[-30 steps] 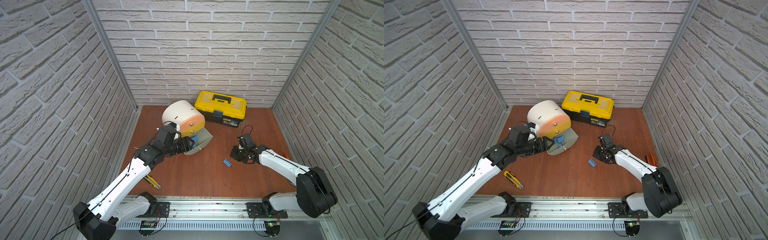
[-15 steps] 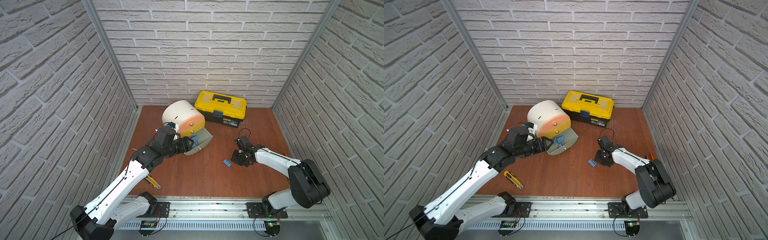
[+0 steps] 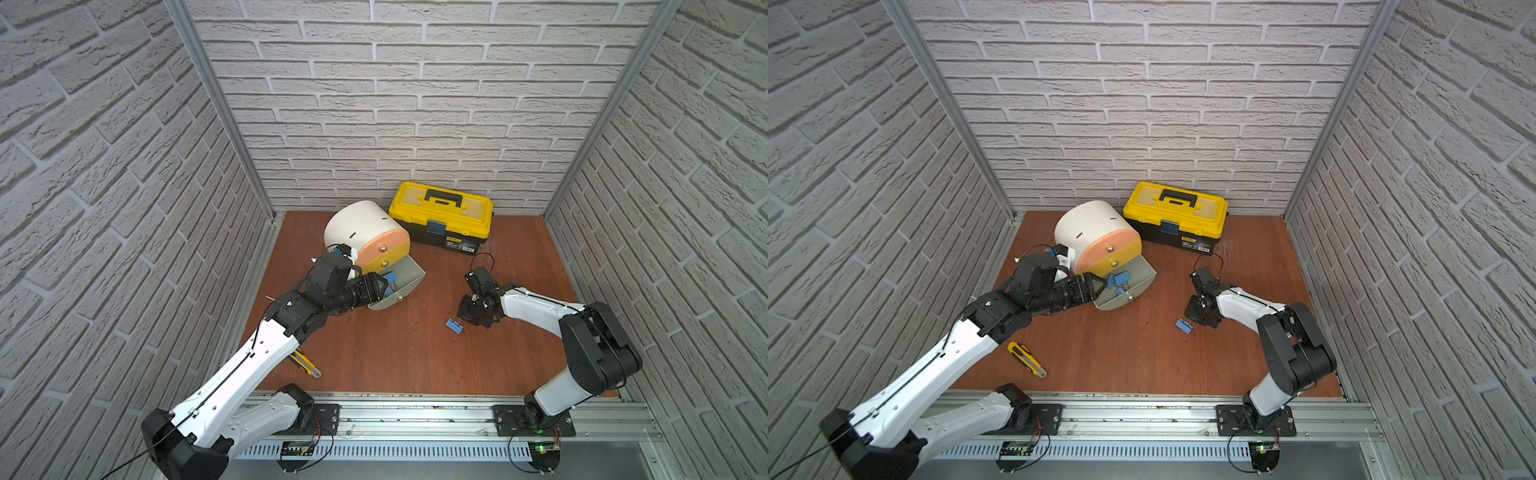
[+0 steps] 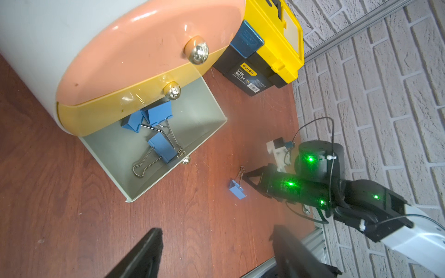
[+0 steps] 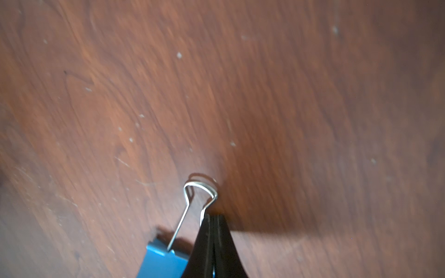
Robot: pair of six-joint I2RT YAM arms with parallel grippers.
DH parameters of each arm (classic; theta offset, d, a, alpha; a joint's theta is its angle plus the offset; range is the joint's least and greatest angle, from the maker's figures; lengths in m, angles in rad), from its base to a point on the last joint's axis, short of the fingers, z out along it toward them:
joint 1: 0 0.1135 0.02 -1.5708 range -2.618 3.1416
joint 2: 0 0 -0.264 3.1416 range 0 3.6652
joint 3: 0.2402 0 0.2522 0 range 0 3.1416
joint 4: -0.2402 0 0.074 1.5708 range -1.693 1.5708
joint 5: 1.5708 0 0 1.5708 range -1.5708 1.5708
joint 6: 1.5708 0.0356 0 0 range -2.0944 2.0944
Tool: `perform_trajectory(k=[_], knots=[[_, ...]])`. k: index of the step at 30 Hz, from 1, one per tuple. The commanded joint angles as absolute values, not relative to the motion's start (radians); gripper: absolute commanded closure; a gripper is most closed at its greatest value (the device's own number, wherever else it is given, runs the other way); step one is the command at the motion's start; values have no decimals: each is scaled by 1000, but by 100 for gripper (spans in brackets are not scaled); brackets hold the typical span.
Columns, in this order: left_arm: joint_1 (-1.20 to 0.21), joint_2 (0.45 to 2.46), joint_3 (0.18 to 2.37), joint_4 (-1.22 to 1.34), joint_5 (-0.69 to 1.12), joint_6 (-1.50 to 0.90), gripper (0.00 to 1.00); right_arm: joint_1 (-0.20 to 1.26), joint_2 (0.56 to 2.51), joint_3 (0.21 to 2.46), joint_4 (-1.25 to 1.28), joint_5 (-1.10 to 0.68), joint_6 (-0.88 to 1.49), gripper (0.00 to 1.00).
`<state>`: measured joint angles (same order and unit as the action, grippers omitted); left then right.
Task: Put the binder clips in the drawer according to color
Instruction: Adjust the binder clip at the center of the board, then pick up the binder clip at the center of the board.
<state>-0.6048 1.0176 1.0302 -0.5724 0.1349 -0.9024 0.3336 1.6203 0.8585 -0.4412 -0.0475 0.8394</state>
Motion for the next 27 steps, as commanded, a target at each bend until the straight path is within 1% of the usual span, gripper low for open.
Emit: perform_trajectory(k=[1,9,15,23,27], knots=[[-597,1027,1028,-527,132,-906,24,329,1674,898,-435,-53,812,98],[-588,1016,1019,-527,124,-913,24,339,1772,1003,-445,-99,789,98],[-585,1009,1006,-521,123,-922,24,357,1820,1033,-448,-142,775,98],[-584,1018,1011,-511,131,-923,24,365,1747,1012,-457,-128,743,98],[-584,1020,1014,-505,134,-922,24,365,1661,1035,-511,-96,690,91]])
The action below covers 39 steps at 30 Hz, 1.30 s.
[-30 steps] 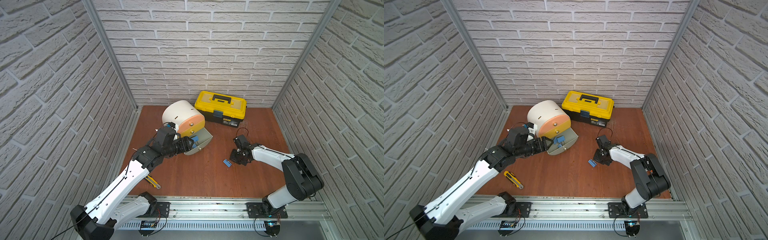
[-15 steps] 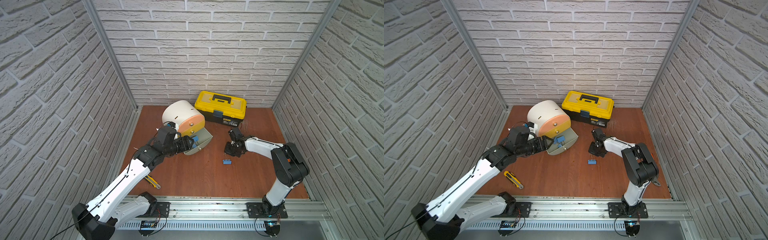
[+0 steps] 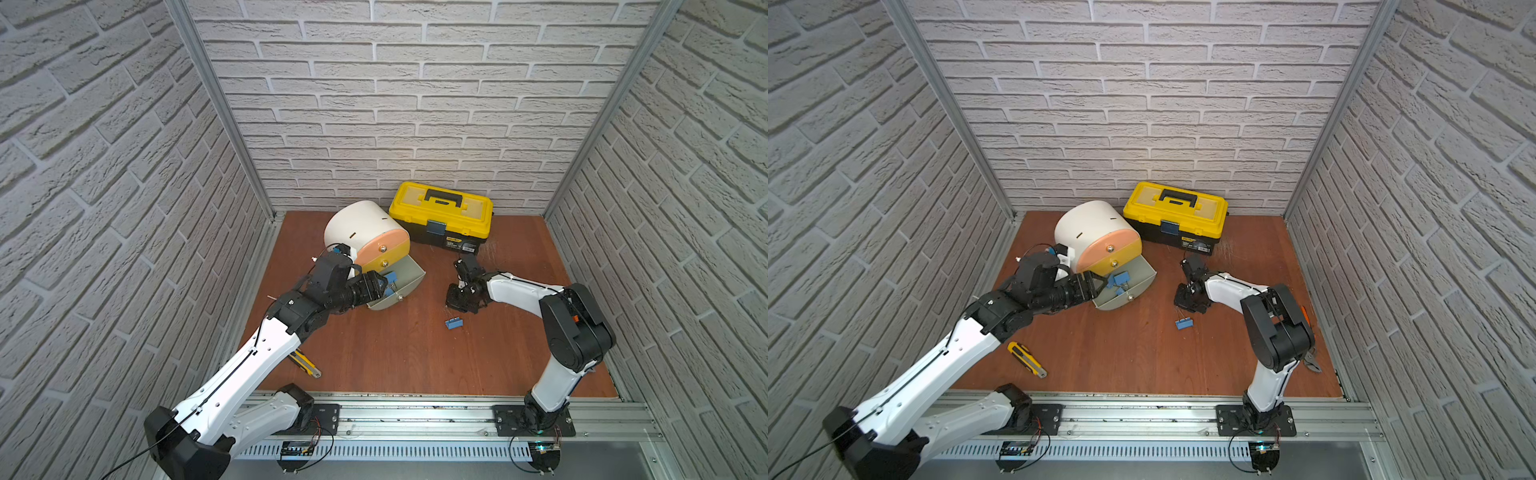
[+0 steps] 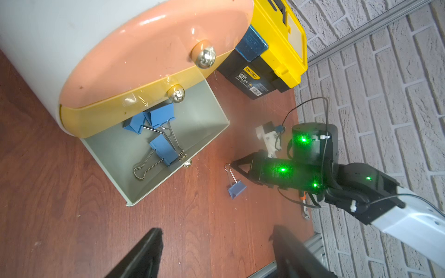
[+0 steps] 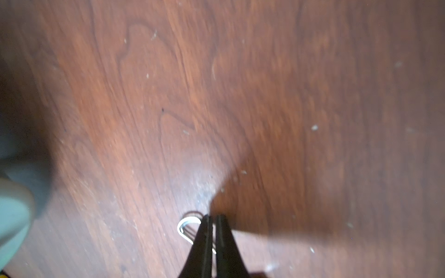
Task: Put the binder clips in the drawer according to color
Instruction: Pick up the binder clip at the center of the board.
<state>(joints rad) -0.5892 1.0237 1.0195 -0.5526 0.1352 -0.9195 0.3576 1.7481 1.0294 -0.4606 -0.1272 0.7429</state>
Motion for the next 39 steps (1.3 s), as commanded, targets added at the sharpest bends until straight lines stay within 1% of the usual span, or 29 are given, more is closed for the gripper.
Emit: perform_trajectory(k=[1,4,9,12,15,17,18,24,39], knots=[[-583,1020,1014,-503,135,-922,24,365,1643,1041,-525,-91,675,89],[-583,1019,1011,-498,136,-922,24,365,1576,1039,-560,-92,632,79],[-584,1008,1000,-491,135,-924,24,367,1484,993,-605,-121,549,48],[-584,1001,990,-486,137,-929,24,373,1451,962,-636,-145,493,36],[-587,997,985,-483,137,-930,24,386,1439,941,-679,-154,443,28],[-588,996,982,-482,138,-931,24,395,1439,932,-701,-153,418,19],[-590,996,980,-480,138,-931,24,404,1439,930,-711,-143,407,17],[-592,997,983,-473,138,-933,24,457,1487,956,-759,-101,355,16],[-604,977,982,-491,108,-939,24,492,1680,1053,-740,0,322,28]])
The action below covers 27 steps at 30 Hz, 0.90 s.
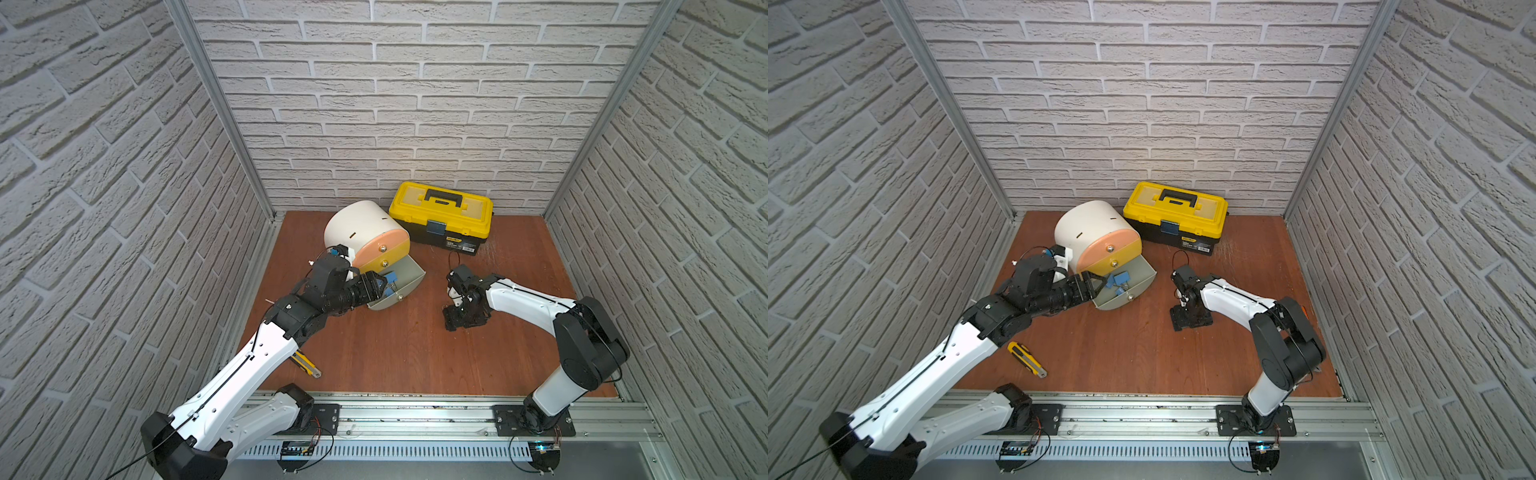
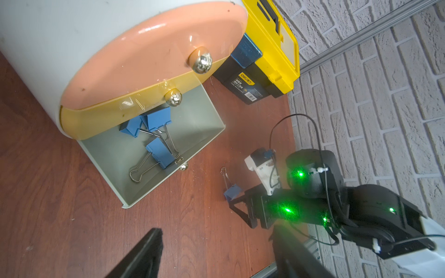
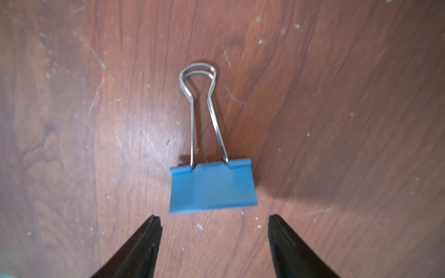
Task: Put the binder clips in the drawer according to color
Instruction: Pick up the binder clip at the center of the board.
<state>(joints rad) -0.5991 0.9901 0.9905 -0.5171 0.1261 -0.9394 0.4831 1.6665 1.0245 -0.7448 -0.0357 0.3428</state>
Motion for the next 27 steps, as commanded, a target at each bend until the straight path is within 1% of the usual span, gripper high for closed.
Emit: perform_trajectory(k=[1,9,16,19,25,27], knots=[[-605,979,984,-490,107,-939,24,492,1686,1058,-738,4,319,29],[-604,1004,1003,-489,113,-934,24,492,1733,1077,-733,9,301,33],[-605,1015,1015,-493,115,-932,24,495,1747,1071,-715,-6,312,42],[-604,1017,1018,-494,115,-932,24,500,1736,1072,-718,0,315,47],[-605,1023,1020,-491,114,-931,24,502,1669,1086,-755,15,326,54],[-605,1023,1020,-489,111,-931,24,500,1637,1095,-774,19,331,55]])
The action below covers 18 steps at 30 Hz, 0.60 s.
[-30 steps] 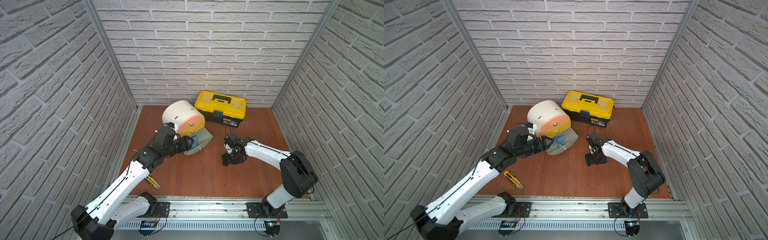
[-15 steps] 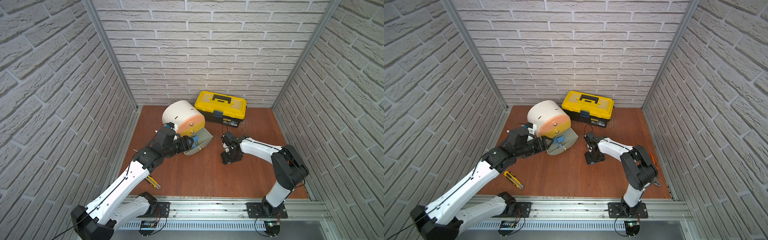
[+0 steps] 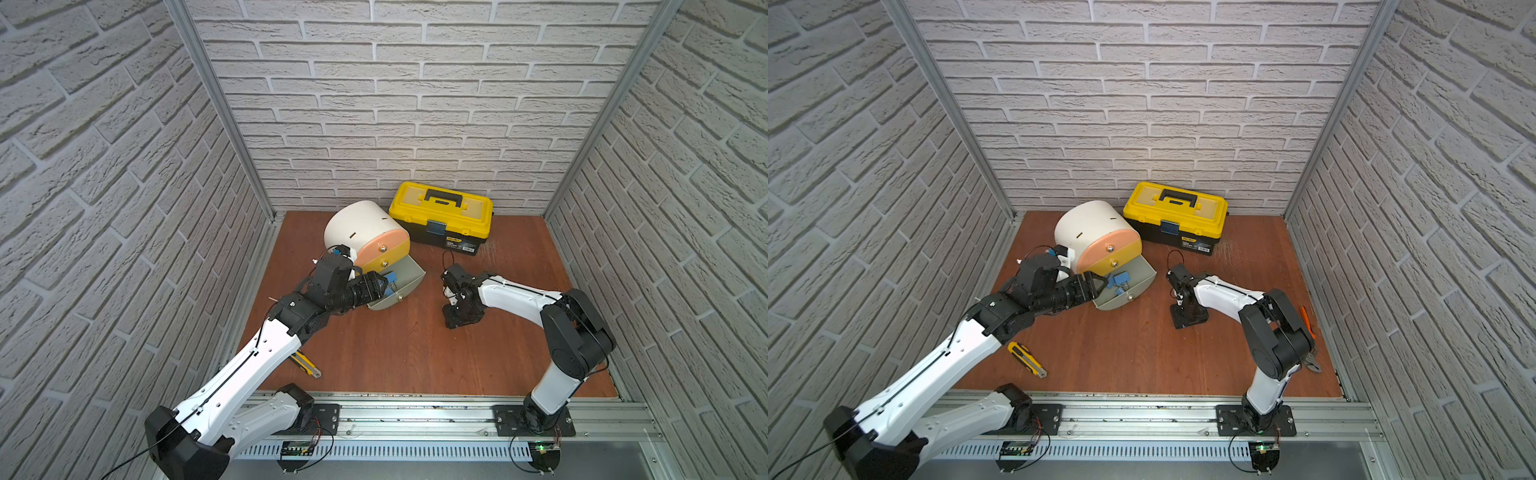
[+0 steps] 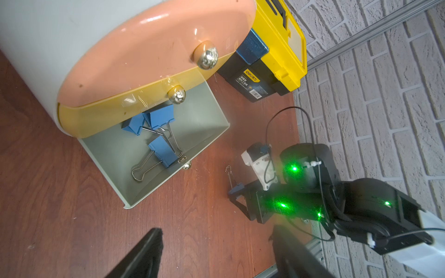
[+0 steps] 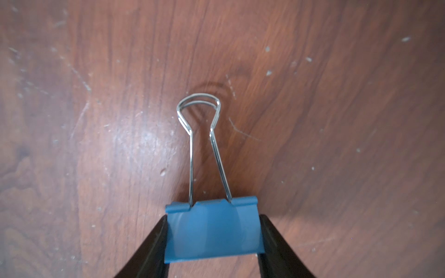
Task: Put the binder clips in the drawer according to color
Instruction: Pick up the binder clip at the center of the board.
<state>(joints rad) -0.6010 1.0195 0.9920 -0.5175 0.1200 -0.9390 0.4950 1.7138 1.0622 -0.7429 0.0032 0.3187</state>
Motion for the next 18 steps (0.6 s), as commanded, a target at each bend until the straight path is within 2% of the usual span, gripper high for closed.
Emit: perform_trajectory(k=[1,10,18], knots=[[-604,1022,1020,-488,111,-931,24,502,1621,1102,-784,21,333,55],[-601,1029,1019,-485,110,-930,24,501,1533,1227,-866,9,358,59],[-586,1024,1016,-494,120,-928,24,518,1589,1412,-869,-80,428,61]])
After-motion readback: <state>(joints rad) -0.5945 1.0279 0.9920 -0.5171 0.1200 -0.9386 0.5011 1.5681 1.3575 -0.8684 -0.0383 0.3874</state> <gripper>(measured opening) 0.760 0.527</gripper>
